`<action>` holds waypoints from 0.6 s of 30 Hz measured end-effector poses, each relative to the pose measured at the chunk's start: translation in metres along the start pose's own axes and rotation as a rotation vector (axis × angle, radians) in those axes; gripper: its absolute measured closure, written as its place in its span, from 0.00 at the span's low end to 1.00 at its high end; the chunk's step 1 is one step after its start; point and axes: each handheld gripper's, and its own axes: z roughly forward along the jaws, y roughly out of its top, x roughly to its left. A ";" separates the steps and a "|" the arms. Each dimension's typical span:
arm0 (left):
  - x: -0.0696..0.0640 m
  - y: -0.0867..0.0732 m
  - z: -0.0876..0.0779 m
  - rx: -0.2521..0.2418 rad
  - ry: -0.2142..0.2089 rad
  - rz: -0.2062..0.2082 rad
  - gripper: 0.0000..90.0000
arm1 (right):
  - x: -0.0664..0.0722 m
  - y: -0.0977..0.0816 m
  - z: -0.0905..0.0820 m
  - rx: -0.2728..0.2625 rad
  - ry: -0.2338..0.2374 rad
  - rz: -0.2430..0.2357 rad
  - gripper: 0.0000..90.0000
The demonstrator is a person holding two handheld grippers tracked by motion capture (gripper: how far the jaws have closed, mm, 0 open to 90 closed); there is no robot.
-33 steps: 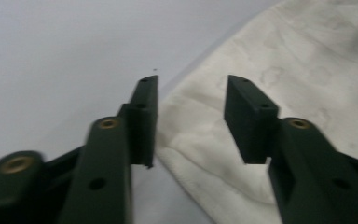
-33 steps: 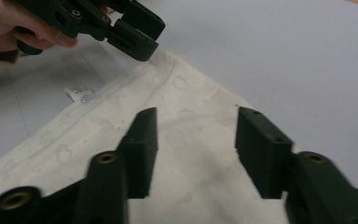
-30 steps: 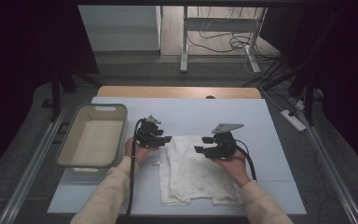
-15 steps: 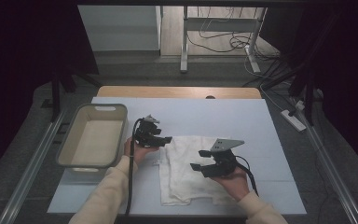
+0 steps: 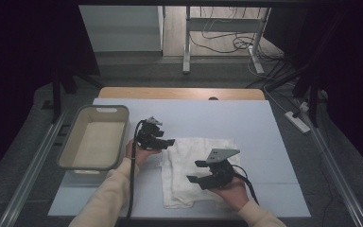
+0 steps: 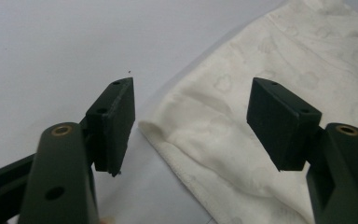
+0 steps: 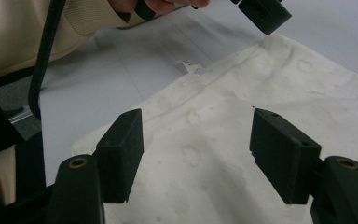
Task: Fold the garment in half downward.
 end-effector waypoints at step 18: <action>-0.002 0.001 -0.001 0.011 -0.004 0.010 0.35 | 0.020 0.001 0.019 0.047 0.056 -0.043 0.38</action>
